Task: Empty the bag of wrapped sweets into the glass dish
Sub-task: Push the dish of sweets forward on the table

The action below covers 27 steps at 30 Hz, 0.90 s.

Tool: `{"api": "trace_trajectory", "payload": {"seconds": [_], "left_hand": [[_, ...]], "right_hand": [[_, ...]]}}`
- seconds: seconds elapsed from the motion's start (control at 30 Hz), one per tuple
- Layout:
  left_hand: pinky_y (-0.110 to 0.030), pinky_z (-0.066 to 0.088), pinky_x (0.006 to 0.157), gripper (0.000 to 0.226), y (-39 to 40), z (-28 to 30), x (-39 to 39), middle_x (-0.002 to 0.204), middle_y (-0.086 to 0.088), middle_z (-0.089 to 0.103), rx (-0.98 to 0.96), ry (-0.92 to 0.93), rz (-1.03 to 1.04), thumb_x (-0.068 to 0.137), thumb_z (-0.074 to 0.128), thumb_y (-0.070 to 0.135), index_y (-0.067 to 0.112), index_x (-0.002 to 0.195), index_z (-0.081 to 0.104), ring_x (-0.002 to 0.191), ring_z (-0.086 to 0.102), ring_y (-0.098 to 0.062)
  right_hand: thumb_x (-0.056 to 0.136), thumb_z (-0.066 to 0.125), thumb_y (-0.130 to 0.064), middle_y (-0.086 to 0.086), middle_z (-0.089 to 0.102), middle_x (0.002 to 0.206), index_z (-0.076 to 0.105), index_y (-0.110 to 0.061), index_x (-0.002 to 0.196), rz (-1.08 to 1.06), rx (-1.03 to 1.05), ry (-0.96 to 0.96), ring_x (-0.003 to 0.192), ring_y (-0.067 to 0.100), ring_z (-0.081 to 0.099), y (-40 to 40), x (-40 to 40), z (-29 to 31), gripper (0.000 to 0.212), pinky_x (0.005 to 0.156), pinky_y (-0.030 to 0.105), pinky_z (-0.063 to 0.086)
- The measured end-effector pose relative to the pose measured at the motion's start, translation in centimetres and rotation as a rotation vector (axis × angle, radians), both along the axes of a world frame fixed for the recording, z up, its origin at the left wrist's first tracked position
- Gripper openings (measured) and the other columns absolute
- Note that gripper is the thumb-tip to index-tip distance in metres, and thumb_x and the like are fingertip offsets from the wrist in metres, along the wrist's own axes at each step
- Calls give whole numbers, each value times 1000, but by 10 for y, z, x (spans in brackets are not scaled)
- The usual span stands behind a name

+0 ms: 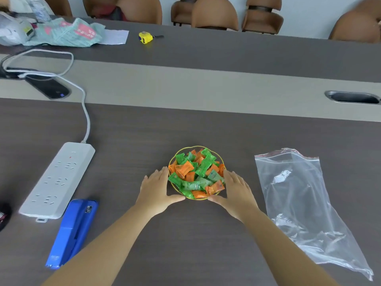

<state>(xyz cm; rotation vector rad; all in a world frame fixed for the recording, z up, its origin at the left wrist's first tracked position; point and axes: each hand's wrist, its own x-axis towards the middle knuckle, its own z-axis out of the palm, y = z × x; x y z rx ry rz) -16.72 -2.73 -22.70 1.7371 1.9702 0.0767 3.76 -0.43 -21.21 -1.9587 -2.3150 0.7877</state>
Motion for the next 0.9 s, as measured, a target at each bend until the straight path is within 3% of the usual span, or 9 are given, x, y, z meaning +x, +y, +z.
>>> {"api": "trace_trajectory", "payload": {"seconds": [0.2, 0.37, 0.53, 0.67, 0.77, 0.9], "left_hand": [[-45, 11, 118, 92, 43, -3, -10, 157, -5, 25, 39, -12, 34, 78, 56, 55, 9, 147, 17, 147, 16, -24], [-49, 21, 115, 84, 102, -13, -22, 147, -6, 43, 96, 0, 63, 75, 56, 57, 9, 140, 32, 138, 34, -26], [-50, 22, 114, 85, 181, -20, -33, 147, -6, 42, 155, 16, 90, 75, 55, 58, 10, 141, 31, 138, 35, -26], [-51, 29, 111, 74, 244, -25, -39, 136, -5, 53, 231, -24, 104, 74, 57, 57, 14, 133, 42, 130, 43, -27], [-44, 36, 104, 69, 281, -30, -39, 131, -6, 56, 296, -44, 125, 72, 58, 57, 17, 127, 47, 125, 48, -29], [-45, 34, 105, 71, 324, -34, -37, 134, -9, 53, 315, -18, 172, 74, 54, 60, 19, 131, 45, 128, 44, -30]], "right_hand": [[78, 58, -48, 4, 24, 155, 13, -15, 145, -38, 54, 59, 145, 20, 14, 41, -15, -3, 87, 118, 37, 14], [80, 59, -41, 5, 34, 151, 20, -14, 143, -64, 121, 129, 141, 22, 26, 96, -29, -13, 79, 118, 40, 21], [82, 56, -41, 8, 32, 152, 19, -12, 143, -62, 168, 216, 140, 24, 26, 170, -41, -24, 77, 117, 41, 24], [84, 54, -38, 9, 37, 148, 17, -13, 144, -67, 177, 248, 138, 27, 30, 233, -46, -31, 75, 115, 43, 26], [84, 54, -35, 9, 38, 147, 15, -14, 144, -78, 169, 279, 136, 28, 32, 273, -45, -34, 75, 114, 44, 27], [86, 52, -33, 8, 35, 149, 12, -16, 144, -99, 156, 307, 135, 31, 32, 317, -48, -34, 73, 110, 42, 28]]}}
